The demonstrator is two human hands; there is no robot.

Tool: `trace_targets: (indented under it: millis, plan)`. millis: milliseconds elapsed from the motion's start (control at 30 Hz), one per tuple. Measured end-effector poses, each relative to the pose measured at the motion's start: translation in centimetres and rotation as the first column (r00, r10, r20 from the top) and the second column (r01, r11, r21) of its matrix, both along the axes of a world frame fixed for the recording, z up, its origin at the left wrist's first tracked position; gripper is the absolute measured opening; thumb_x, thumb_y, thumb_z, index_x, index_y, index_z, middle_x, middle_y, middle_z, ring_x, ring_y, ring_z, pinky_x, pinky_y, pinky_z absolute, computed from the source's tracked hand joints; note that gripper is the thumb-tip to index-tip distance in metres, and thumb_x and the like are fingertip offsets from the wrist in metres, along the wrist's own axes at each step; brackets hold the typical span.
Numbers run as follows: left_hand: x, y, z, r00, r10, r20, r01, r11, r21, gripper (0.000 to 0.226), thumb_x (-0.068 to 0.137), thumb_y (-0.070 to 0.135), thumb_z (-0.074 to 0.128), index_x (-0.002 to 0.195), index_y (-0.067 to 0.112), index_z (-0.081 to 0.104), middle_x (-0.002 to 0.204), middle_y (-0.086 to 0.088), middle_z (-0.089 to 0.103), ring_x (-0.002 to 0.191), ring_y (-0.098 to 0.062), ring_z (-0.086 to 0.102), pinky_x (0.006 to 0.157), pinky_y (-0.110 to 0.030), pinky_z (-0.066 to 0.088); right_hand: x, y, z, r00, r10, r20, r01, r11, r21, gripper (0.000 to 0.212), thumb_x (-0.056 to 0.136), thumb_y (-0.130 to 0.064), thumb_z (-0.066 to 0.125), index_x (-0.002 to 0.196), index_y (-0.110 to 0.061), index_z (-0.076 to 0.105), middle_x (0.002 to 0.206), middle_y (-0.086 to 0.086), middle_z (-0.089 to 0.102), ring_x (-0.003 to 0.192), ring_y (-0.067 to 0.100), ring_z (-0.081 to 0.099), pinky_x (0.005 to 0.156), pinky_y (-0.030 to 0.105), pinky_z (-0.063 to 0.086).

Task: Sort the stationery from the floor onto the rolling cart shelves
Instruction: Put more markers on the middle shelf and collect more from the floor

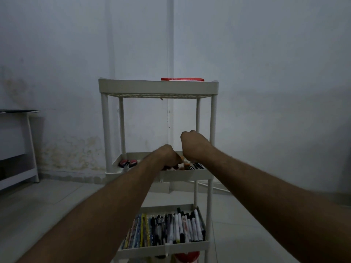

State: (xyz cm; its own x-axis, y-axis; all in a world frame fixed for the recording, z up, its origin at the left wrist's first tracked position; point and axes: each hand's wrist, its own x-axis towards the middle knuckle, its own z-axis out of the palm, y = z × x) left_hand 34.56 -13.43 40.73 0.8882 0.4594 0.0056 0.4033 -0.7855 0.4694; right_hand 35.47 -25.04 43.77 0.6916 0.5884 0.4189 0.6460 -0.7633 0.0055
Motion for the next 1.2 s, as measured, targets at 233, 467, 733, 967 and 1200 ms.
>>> trace_targets:
  millis: [233,467,733,967,1200]
  plan:
    - [-9.5,0.6,-2.7,0.829,-0.218,0.515,0.098,0.963,0.250,0.022,0.094,0.027,0.064,0.109,0.013,0.072,0.102,-0.004,0.070,0.094,-0.018,0.063,0.086,-0.033,0.051,-3.3,-1.5,-4.4,0.983,0.098,0.158,-0.135,0.960,0.246,0.012,0.089,-0.007,0.056,0.094,-0.008,0.067,0.091,0.010,0.069,0.086,0.027,0.063,0.078,0.040,0.056]
    - [-26.0,1.3,-13.0,0.829,-0.341,0.444,0.265,0.938,0.225,0.012,0.092,0.032,0.069,0.100,0.024,0.068,0.082,0.013,0.057,0.074,0.000,0.051,0.063,-0.011,0.035,-13.7,-3.8,-15.6,0.906,0.421,-0.051,-0.383,0.863,0.330,0.006,0.093,-0.026,0.065,0.091,-0.021,0.068,0.075,-0.007,0.066,0.067,0.005,0.057,0.064,0.027,0.043]
    - [-40.2,3.4,-30.1,0.958,-0.184,0.219,0.210,0.973,-0.100,0.005,0.089,0.029,0.074,0.091,0.028,0.069,0.074,0.013,0.060,0.061,-0.014,0.054,0.056,-0.024,0.043,-23.3,-4.5,-35.3,0.684,0.515,-0.516,-0.480,0.851,0.213,0.005,0.091,-0.034,0.068,0.092,-0.029,0.069,0.075,-0.015,0.063,0.065,-0.002,0.054,0.059,0.018,0.037]
    - [-47.4,2.3,-41.4,0.997,-0.053,0.048,0.066,0.941,-0.330,0.006,0.091,0.027,0.073,0.086,0.029,0.069,0.070,0.008,0.067,0.061,-0.014,0.061,0.055,-0.030,0.047,-31.0,-5.3,-49.5,0.373,0.427,-0.824,-0.646,0.757,0.099,0.025,0.091,-0.036,0.069,0.110,-0.021,0.073,0.096,-0.008,0.071,0.062,-0.011,0.049,0.065,0.014,0.036]
    - [-51.1,-0.3,-47.5,0.996,-0.020,-0.087,-0.021,0.894,-0.447,0.002,0.092,0.025,0.072,0.092,0.025,0.070,0.075,0.008,0.065,0.065,-0.009,0.059,0.056,-0.018,0.044,-34.9,-7.3,-54.7,0.301,0.381,-0.874,-0.757,0.653,0.024,0.033,0.091,-0.037,0.067,0.120,-0.022,0.067,0.110,-0.003,0.062,0.096,0.011,0.054,0.079,0.026,0.041]
